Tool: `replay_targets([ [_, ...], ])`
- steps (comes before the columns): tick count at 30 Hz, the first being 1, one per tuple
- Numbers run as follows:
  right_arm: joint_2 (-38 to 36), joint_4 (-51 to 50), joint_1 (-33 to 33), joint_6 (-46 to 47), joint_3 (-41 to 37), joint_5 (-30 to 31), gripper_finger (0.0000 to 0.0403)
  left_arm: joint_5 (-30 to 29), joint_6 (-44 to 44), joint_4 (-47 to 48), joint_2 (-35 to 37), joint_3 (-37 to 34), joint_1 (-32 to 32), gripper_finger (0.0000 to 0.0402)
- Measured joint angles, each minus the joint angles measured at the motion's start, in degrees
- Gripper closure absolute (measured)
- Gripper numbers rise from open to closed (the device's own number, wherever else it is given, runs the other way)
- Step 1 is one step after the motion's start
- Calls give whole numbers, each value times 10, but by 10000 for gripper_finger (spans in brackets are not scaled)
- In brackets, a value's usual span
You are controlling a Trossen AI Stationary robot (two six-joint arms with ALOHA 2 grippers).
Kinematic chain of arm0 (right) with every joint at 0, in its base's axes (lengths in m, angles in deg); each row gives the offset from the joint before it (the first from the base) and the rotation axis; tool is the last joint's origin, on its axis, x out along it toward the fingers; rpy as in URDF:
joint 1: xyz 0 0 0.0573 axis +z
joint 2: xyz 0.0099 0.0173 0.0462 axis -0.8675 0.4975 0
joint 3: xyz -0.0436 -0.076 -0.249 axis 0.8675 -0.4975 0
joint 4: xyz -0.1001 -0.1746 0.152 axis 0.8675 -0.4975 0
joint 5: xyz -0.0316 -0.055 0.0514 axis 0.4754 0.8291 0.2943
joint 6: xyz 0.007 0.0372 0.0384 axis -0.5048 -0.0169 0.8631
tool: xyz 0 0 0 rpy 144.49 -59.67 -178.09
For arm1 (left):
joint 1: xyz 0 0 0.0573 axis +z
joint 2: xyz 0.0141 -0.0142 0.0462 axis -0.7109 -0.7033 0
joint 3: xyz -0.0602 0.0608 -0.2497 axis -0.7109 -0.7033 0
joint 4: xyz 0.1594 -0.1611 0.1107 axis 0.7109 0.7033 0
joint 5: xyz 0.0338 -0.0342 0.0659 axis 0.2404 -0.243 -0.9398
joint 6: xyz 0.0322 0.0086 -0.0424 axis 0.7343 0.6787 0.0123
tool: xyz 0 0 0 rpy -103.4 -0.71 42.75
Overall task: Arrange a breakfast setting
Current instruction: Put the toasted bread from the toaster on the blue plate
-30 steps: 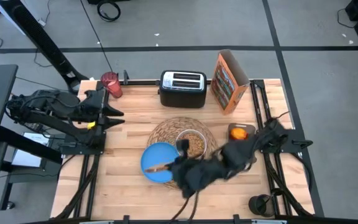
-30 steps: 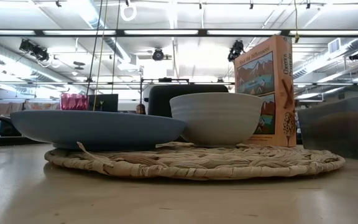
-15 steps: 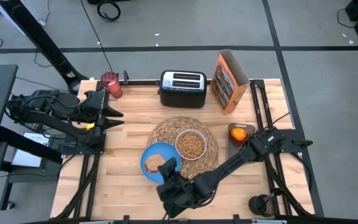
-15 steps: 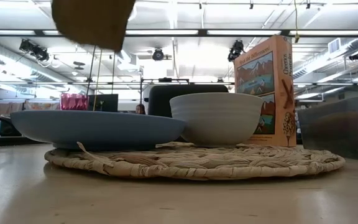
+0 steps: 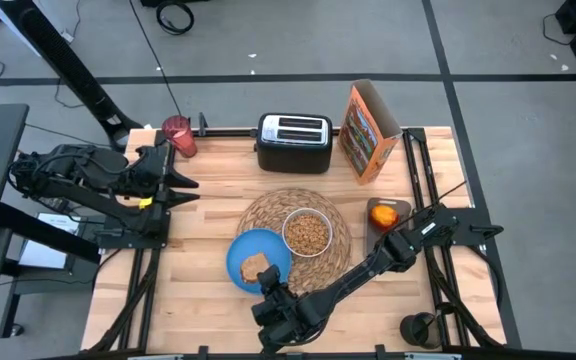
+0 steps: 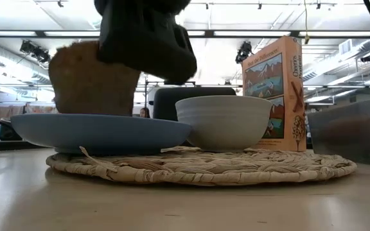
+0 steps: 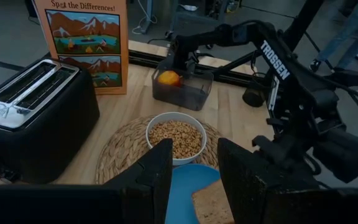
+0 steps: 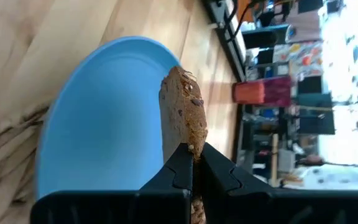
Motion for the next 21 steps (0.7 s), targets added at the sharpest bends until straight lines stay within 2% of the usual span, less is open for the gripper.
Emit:
replay_targets([
  [5,-1,-20,-20,48,1,-34,387,0,0,0,0,0,0,267],
  [9,-1,-20,-39,61,1,-106,387,0,0,0,0,0,0,267],
  [13,-1,-21,-48,64,1,-124,387,0,-2,0,0,0,0,267],
  [16,-1,-27,-52,63,1,-160,385,0,-2,0,0,0,0,267],
  [21,-1,-31,-55,63,1,-207,358,0,-2,0,0,0,0,267],
])
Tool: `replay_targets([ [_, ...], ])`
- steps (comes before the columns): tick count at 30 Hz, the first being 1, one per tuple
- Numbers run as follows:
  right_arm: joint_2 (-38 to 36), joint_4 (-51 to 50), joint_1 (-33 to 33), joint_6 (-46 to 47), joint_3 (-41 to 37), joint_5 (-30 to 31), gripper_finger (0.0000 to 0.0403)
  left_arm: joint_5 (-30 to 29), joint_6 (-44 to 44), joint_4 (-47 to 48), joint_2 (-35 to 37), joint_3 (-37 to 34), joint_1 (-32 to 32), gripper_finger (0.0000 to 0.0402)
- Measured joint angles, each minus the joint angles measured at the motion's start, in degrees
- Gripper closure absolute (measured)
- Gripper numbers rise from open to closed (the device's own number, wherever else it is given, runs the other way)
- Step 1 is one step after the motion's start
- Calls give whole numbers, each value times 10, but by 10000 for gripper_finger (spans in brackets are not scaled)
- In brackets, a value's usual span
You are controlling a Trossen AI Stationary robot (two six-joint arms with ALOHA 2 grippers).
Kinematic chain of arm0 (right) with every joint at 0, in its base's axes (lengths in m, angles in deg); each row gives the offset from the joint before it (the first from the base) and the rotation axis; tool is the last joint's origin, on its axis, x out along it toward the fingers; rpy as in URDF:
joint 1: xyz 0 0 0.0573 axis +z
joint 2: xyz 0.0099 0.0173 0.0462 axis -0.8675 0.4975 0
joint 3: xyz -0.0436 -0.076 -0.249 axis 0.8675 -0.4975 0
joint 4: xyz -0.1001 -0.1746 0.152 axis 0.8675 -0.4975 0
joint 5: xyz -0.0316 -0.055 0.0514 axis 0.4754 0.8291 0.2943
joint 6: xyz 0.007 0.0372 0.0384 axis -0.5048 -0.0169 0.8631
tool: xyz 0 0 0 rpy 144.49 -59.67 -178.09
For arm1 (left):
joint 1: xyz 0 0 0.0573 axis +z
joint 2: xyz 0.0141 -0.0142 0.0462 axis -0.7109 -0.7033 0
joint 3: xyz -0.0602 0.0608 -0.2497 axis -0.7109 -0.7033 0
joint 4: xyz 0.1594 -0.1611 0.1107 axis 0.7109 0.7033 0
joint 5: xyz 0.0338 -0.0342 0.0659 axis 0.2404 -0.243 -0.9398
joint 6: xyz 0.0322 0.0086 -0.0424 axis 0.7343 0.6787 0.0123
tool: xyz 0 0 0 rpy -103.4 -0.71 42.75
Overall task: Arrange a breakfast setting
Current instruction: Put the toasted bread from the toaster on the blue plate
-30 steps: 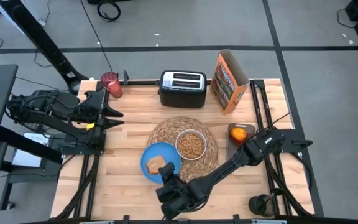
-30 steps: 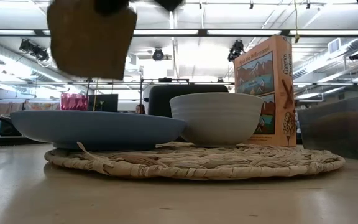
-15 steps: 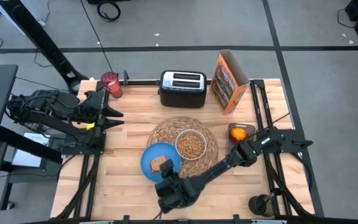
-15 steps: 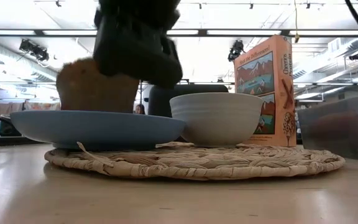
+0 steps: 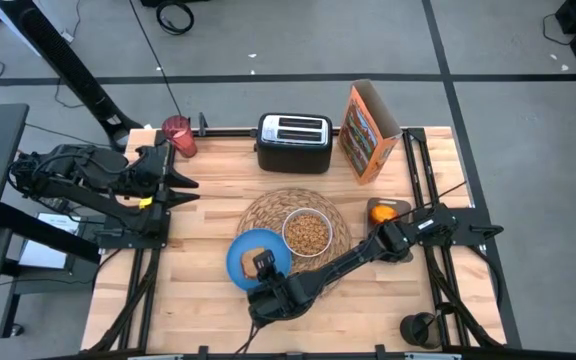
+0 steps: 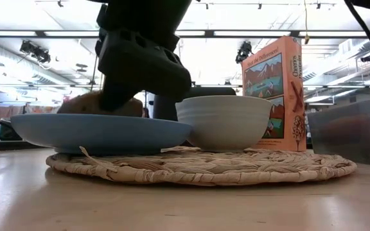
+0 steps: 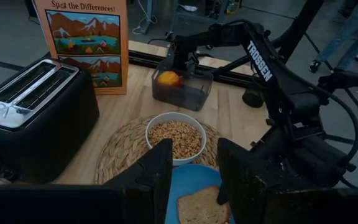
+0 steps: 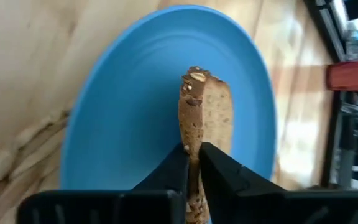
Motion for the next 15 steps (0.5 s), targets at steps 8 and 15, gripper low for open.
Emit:
replay_targets([
  [8,0,-1,-7,15,0,-49,287,0,2,0,0,0,0,267],
  [15,-3,-11,-8,15,5,-69,249,0,-1,0,0,0,0,267],
])
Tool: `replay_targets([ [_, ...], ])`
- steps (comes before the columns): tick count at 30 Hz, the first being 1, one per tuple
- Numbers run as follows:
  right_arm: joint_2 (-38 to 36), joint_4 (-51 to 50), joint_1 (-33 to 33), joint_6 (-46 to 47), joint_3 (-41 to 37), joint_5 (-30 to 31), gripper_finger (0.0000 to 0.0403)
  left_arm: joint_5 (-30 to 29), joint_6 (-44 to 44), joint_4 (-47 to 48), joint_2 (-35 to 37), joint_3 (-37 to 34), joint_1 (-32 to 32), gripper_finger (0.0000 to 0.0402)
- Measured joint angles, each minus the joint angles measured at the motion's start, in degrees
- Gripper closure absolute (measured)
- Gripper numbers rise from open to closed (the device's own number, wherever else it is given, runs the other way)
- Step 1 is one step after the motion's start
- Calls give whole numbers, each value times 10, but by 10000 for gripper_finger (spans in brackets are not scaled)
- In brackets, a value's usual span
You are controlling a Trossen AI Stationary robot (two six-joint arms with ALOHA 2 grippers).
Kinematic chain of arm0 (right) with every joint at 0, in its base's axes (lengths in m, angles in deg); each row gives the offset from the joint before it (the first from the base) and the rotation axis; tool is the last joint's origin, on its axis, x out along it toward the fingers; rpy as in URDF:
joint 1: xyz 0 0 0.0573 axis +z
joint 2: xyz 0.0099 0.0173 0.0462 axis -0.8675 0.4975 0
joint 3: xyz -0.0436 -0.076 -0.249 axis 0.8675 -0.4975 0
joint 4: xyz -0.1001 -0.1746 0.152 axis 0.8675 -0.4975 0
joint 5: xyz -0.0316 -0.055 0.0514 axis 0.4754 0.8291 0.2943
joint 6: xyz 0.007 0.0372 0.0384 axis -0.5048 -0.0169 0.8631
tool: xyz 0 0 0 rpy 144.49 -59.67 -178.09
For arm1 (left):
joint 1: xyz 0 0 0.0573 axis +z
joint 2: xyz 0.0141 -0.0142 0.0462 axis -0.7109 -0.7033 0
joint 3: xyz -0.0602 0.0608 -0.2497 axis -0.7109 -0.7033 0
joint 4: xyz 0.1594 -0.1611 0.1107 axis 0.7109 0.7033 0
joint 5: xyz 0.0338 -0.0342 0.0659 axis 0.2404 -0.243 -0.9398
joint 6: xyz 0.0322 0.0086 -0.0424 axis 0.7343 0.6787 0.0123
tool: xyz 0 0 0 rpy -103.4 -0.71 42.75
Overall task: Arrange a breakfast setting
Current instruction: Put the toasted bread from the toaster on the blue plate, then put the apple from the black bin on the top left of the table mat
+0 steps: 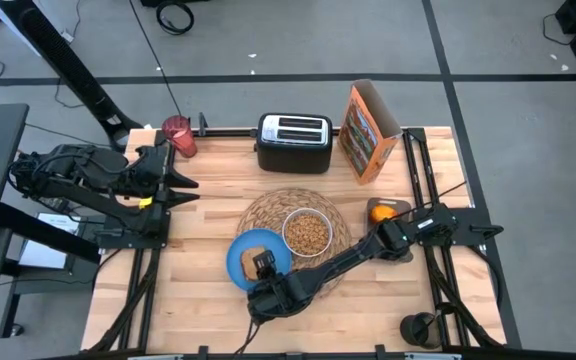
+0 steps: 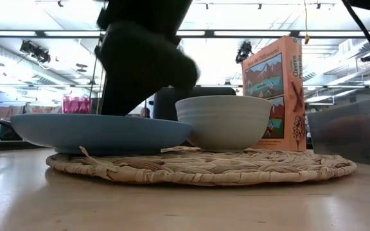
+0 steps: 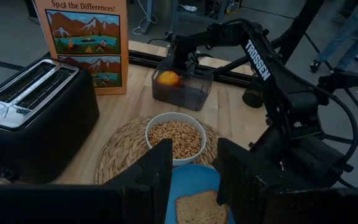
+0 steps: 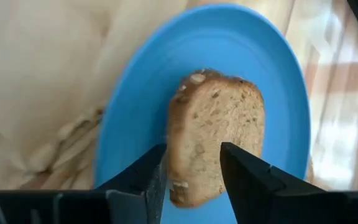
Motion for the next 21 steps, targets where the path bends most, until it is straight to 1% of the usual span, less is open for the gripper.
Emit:
replay_targets([
  [3,-9,-2,0,9,2,-25,243,1,-3,0,0,0,0,267],
  [8,-26,-31,-3,31,2,-28,237,5,-4,-11,0,0,0,267],
  [11,-64,-52,1,46,2,-25,236,5,-4,-20,0,0,-1,267],
  [13,-102,-67,5,78,2,-25,236,5,-5,-26,0,0,-5,267],
  [16,-160,-106,10,173,3,-30,236,6,-5,-34,0,0,-18,267],
  [21,-261,-199,10,416,3,-48,233,6,-4,-53,-1,0,-42,267],
])
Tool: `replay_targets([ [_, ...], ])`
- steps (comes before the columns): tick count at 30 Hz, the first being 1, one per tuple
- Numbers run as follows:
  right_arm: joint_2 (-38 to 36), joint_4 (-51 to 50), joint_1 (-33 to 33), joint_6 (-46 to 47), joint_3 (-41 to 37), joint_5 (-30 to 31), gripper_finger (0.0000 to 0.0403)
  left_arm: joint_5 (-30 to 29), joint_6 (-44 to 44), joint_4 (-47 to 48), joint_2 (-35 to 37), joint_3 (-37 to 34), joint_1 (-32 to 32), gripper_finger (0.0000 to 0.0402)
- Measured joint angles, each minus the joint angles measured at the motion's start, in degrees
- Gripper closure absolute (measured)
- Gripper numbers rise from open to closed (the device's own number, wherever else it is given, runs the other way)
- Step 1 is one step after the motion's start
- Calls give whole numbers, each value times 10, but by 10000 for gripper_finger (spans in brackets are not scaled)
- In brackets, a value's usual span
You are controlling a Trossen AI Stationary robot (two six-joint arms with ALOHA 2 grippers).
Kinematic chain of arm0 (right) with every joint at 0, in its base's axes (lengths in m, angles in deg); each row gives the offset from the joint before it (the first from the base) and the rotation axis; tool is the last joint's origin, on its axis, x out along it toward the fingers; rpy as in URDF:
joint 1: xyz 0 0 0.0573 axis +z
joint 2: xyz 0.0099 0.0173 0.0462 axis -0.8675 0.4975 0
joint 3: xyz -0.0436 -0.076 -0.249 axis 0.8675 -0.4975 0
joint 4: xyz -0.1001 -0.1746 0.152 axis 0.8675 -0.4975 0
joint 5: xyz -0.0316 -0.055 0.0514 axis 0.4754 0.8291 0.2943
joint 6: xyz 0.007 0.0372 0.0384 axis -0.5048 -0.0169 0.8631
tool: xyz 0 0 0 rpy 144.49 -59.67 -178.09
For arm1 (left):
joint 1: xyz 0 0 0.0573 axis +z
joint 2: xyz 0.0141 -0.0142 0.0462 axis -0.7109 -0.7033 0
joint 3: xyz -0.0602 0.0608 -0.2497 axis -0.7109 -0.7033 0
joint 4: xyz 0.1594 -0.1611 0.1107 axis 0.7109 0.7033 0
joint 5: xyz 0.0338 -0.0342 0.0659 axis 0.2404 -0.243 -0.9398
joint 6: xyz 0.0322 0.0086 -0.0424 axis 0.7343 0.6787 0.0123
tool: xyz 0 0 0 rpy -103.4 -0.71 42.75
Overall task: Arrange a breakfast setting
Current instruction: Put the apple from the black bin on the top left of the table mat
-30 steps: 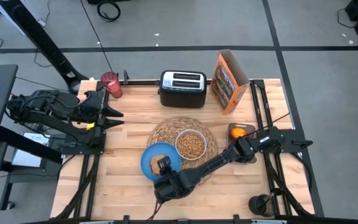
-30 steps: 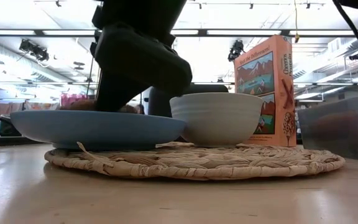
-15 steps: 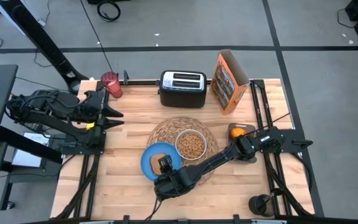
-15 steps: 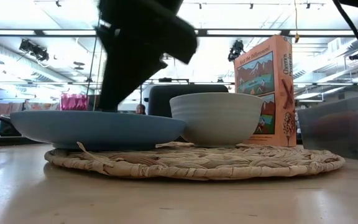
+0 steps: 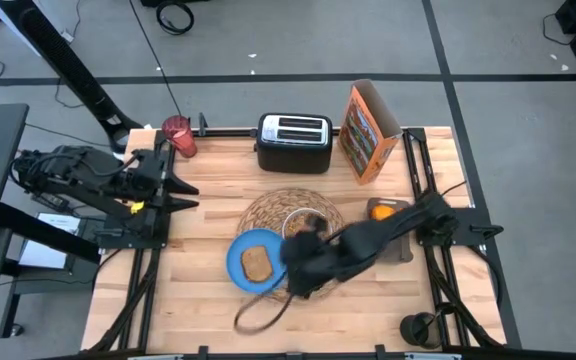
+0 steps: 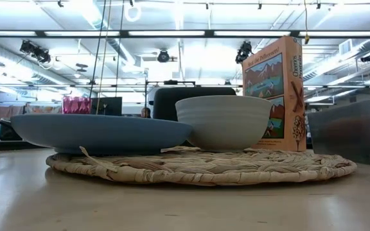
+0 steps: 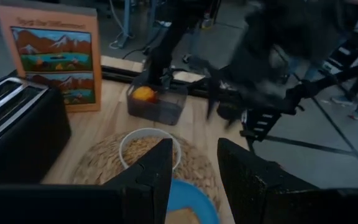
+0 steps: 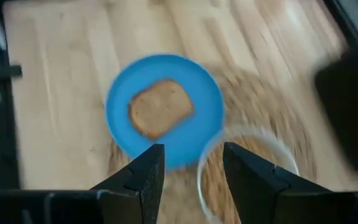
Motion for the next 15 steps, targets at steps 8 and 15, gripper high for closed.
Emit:
replay_targets([
  [8,-105,-126,35,207,-45,-59,200,0,14,-37,0,0,-19,266],
  [15,-195,-132,70,336,-237,-103,146,0,15,-58,-10,0,-39,267],
])
